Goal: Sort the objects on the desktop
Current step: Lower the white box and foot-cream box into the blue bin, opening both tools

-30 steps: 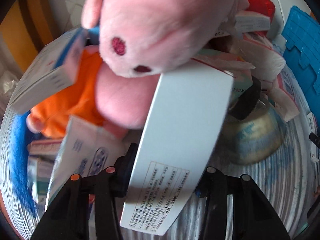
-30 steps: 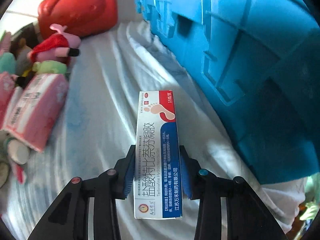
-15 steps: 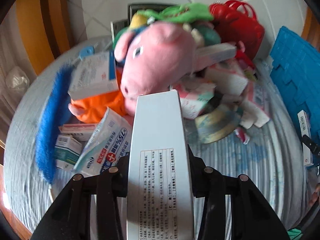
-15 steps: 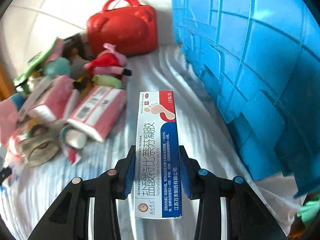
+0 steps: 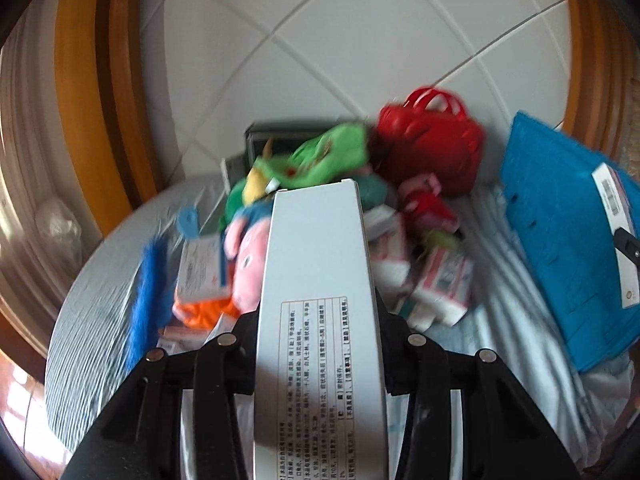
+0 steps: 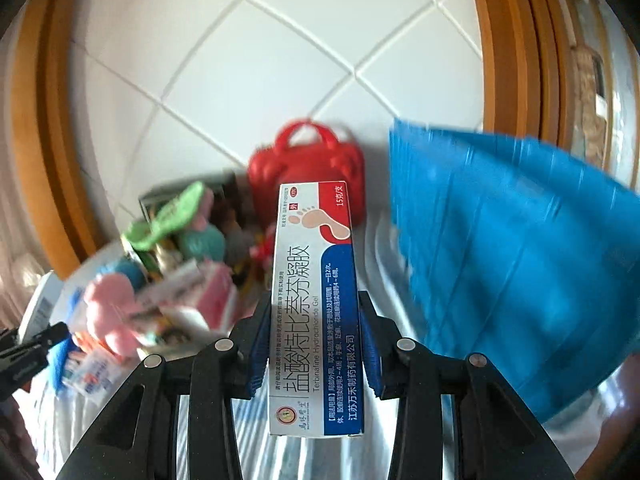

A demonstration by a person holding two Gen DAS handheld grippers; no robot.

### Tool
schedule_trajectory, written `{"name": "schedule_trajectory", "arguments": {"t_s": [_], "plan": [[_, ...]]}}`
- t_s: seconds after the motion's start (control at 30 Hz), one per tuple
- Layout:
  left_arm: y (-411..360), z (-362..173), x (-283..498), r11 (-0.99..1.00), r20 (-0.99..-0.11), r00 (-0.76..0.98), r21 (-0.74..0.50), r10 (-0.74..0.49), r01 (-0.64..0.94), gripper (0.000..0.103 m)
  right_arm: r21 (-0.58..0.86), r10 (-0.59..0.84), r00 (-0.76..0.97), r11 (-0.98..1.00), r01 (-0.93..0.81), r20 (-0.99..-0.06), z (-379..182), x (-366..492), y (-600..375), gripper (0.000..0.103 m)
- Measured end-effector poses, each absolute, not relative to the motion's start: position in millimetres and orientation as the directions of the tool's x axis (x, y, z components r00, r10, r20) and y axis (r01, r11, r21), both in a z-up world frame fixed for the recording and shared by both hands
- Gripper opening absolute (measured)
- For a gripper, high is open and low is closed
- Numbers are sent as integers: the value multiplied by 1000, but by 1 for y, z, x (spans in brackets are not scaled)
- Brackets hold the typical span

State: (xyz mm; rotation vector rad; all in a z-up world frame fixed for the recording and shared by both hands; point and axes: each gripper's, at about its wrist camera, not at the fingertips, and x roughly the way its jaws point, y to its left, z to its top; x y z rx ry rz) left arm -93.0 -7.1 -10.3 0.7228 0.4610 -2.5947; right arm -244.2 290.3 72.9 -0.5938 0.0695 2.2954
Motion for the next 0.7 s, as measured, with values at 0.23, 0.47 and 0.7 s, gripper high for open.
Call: {"name": "schedule_trajectory", "arguments": {"t_s": [0.23,0.47,0.7], "plan": [[47,44,-110,-900,-450,-849,-190,-276,393,42,-138,680,-653,-720,-680,-333,127,-206,292,39],[114,98,-142,-933,-388,-896,-191,-214,305,42,-152,730,-633,-678,-719,-258,171,-160,320,39],[199,154,-184,-966,-310,-940,-161,-144,201,42,-144,790,-575,-607,-781,-212,201,-106,377,39]]}}
